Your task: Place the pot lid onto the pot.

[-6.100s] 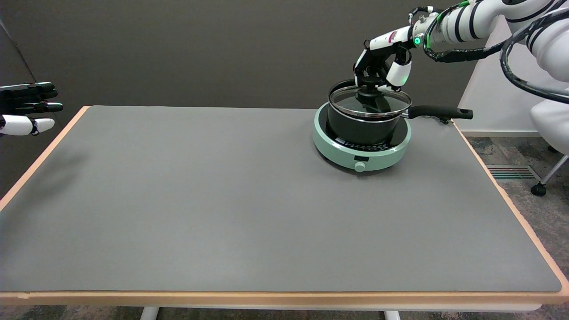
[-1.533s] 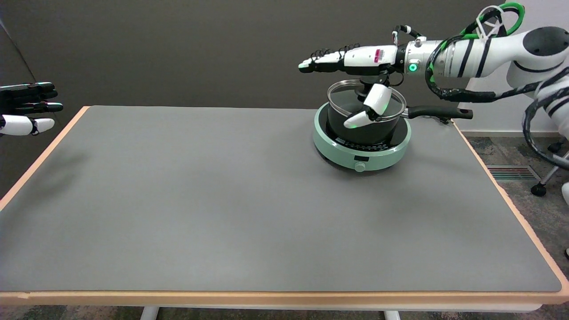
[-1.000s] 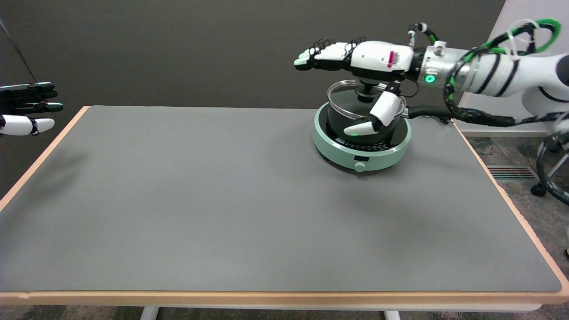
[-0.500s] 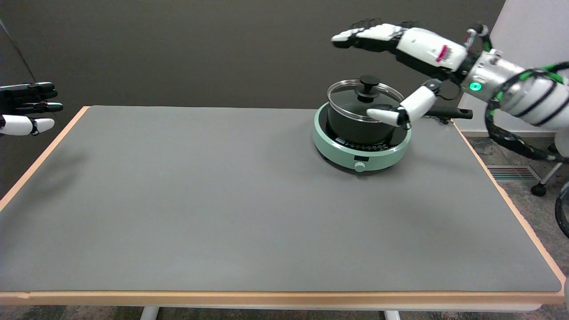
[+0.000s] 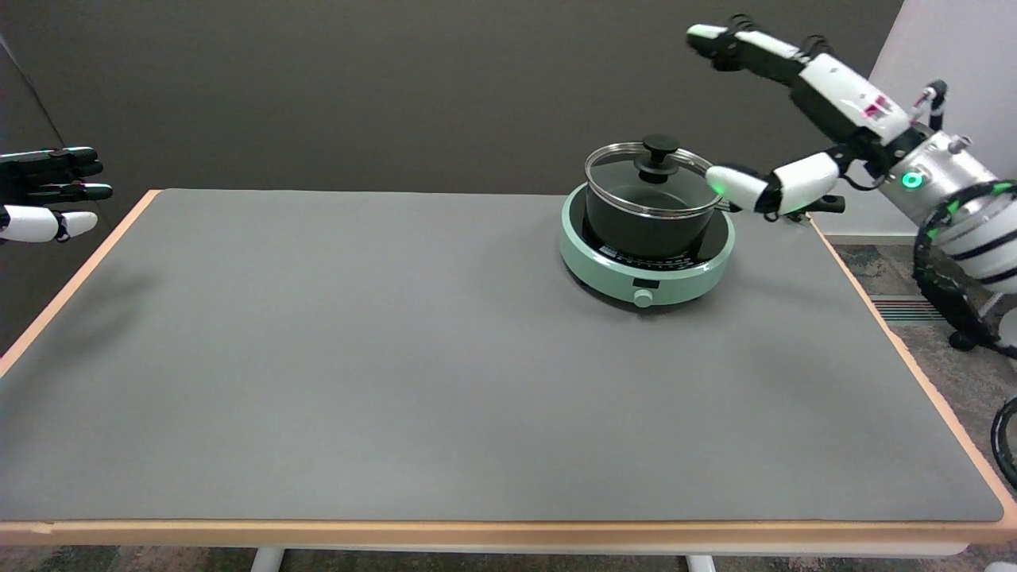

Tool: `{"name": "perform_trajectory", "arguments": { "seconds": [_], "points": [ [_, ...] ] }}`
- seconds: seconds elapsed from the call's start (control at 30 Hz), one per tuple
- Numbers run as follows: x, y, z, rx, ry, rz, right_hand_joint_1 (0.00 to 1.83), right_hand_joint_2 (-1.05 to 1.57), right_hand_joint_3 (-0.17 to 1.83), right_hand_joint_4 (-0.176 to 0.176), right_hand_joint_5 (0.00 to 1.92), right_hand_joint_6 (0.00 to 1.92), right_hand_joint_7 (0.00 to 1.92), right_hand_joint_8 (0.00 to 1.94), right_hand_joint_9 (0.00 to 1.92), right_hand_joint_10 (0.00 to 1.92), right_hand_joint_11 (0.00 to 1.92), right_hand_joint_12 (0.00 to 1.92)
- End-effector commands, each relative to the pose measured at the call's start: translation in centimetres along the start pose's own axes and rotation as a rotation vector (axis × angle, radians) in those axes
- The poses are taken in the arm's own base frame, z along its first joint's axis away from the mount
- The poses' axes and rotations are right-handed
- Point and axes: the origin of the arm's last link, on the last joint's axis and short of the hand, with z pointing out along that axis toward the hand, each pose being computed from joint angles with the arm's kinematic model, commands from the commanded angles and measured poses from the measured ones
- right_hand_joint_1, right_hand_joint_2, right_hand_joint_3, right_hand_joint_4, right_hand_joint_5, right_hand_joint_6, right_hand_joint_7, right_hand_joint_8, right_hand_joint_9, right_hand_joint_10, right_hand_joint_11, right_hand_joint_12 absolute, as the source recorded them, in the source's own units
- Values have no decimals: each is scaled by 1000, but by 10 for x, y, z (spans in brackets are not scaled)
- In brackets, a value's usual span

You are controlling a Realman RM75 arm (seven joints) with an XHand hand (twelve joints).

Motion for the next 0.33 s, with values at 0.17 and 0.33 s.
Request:
{"name": "perform_trajectory", "arguments": {
  "seconds": [0.17, 0.33],
  "points": [
    [-7, 32, -65, -152, 352, 320, 818, 384, 973, 39, 271, 158, 300, 169, 226, 252, 176, 583],
    [-13, 34, -72, -120, 365, 377, 813, 391, 966, 35, 276, 159, 304, 170, 224, 256, 172, 584]
  ]
}}
